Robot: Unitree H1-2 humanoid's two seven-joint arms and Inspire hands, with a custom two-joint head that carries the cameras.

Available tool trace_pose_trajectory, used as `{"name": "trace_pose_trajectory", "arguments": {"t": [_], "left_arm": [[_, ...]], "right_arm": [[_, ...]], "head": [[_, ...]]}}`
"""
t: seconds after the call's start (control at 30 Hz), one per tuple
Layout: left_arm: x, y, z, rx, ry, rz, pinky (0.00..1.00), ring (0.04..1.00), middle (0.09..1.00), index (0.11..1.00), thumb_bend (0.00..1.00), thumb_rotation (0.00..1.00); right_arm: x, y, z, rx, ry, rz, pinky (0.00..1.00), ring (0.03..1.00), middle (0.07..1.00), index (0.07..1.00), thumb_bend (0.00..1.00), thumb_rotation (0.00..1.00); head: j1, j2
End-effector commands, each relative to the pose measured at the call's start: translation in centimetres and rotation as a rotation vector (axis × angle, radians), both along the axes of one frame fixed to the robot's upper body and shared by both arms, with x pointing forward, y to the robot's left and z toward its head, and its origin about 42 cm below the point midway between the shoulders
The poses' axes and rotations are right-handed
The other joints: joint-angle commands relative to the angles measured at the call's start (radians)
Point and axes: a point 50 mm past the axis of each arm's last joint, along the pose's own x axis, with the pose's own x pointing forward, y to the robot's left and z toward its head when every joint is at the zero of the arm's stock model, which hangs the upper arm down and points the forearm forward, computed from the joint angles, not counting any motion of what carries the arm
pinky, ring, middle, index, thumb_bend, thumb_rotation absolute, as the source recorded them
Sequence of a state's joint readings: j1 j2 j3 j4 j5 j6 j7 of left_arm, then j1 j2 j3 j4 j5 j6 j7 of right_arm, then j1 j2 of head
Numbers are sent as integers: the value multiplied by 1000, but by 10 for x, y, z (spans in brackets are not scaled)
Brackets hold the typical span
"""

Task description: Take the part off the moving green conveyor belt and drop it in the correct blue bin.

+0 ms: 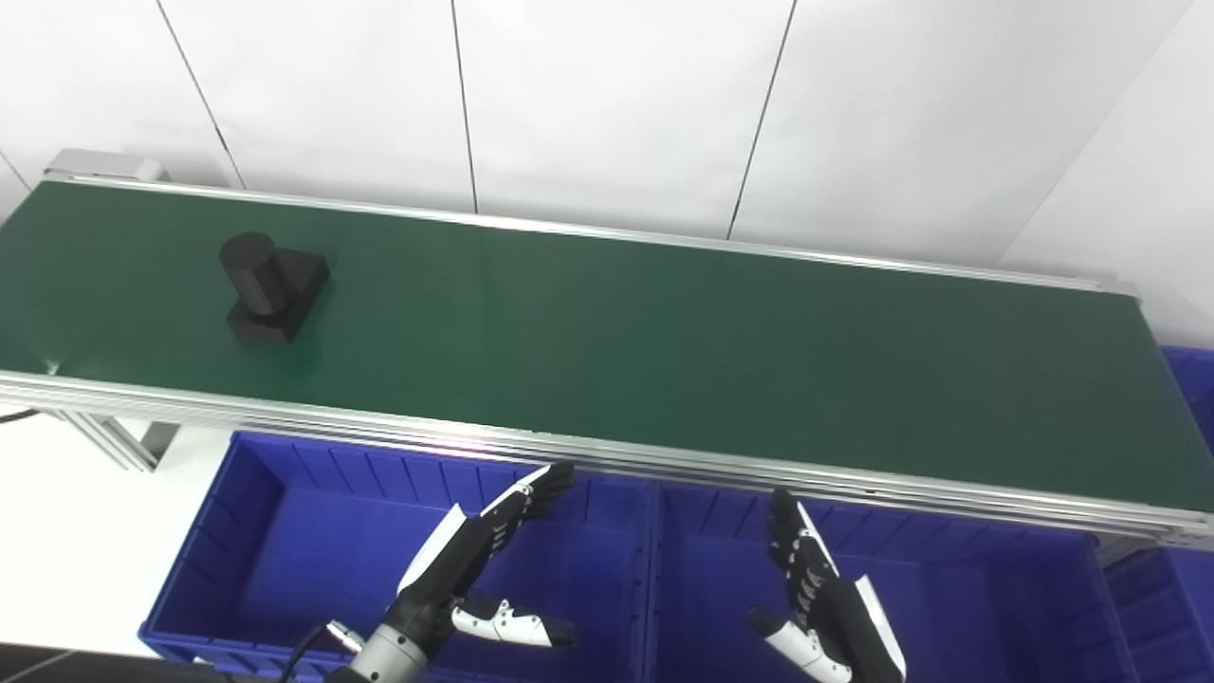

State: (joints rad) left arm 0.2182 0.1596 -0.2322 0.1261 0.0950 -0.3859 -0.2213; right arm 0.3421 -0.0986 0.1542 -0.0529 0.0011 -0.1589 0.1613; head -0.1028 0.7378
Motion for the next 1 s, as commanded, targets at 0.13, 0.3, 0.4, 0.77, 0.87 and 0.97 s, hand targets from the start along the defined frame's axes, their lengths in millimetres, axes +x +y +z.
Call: {"name": "trace_pose_trajectory", "arguments": {"t": [0.13, 0.3, 0.4, 0.77, 0.87, 0.97], "left_arm": [[6, -1, 6, -28, -50, -14, 886, 903, 905, 905, 884, 467], [6, -3, 1, -33, -56, -14, 865, 888, 891, 900, 895, 555], [4, -4, 0, -34, -52, -16, 869, 894, 898, 905, 891, 558], [4, -8, -1, -26, -47, -27, 870, 899, 907, 911, 906, 567], [5, -9, -1, -33, -49, -27, 864, 895, 905, 911, 905, 562], [6, -9, -1, -43, -51, -24, 870, 895, 903, 907, 905, 547]], "right_arm": [[4, 2, 12, -1, -58, 11, 940, 992, 1000, 999, 941, 477], [4, 1, 8, 11, -63, 14, 991, 987, 990, 1000, 943, 454], [3, 0, 7, -2, -74, 19, 991, 991, 989, 1000, 925, 402], [2, -6, 8, -2, -72, 19, 1000, 1000, 993, 1000, 895, 339], [2, -6, 8, -6, -72, 17, 992, 1000, 992, 1000, 894, 340], [3, -6, 8, -7, -70, 17, 997, 1000, 990, 1000, 903, 351]], "head": [[6, -8], [30, -20], [38, -24], [59, -21], [55, -19], [52, -21]]}}
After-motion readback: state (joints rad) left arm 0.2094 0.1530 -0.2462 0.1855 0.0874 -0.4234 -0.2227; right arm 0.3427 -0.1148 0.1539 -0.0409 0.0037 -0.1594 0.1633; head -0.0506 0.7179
